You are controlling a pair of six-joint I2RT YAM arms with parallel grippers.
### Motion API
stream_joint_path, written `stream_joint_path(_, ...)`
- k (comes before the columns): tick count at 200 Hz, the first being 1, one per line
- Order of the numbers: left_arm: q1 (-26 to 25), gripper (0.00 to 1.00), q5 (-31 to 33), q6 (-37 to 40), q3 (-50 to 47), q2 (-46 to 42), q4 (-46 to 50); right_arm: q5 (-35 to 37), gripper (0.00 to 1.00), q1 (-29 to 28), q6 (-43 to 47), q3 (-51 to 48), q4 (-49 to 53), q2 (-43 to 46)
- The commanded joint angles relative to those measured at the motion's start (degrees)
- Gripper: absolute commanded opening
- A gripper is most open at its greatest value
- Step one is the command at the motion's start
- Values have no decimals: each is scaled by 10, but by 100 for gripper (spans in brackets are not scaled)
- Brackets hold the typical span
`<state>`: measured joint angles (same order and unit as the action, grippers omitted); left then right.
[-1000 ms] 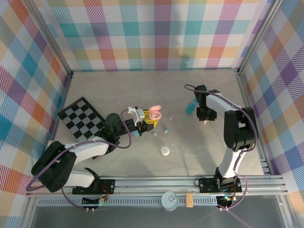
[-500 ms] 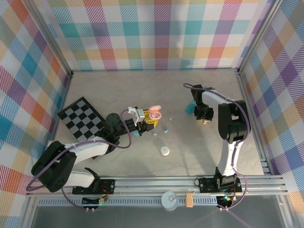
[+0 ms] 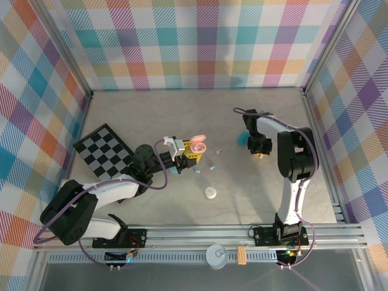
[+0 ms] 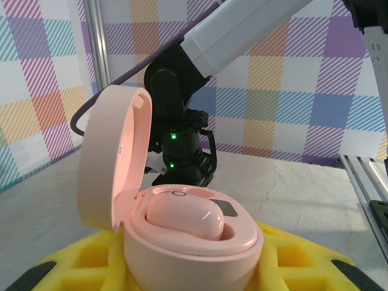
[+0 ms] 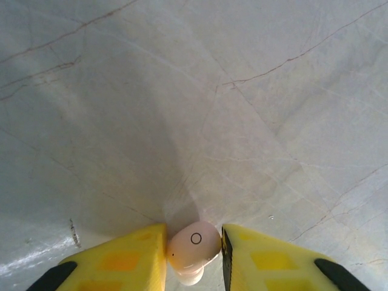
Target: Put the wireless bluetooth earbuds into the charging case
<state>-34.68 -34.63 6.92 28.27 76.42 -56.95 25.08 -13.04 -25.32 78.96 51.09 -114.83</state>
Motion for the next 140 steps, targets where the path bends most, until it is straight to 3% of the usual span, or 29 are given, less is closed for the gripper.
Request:
stream_joint_path(1, 6, 33, -13, 5, 7, 1, -17, 19, 29, 8, -10, -8, 30, 2)
stream_joint_path(54, 6, 32, -14, 4, 9, 1, -16, 12, 25, 7, 8, -18, 12, 6)
stream_joint_path(140, 6, 32, -12, 6, 12, 6, -13, -84, 24, -15, 73, -71, -55, 107)
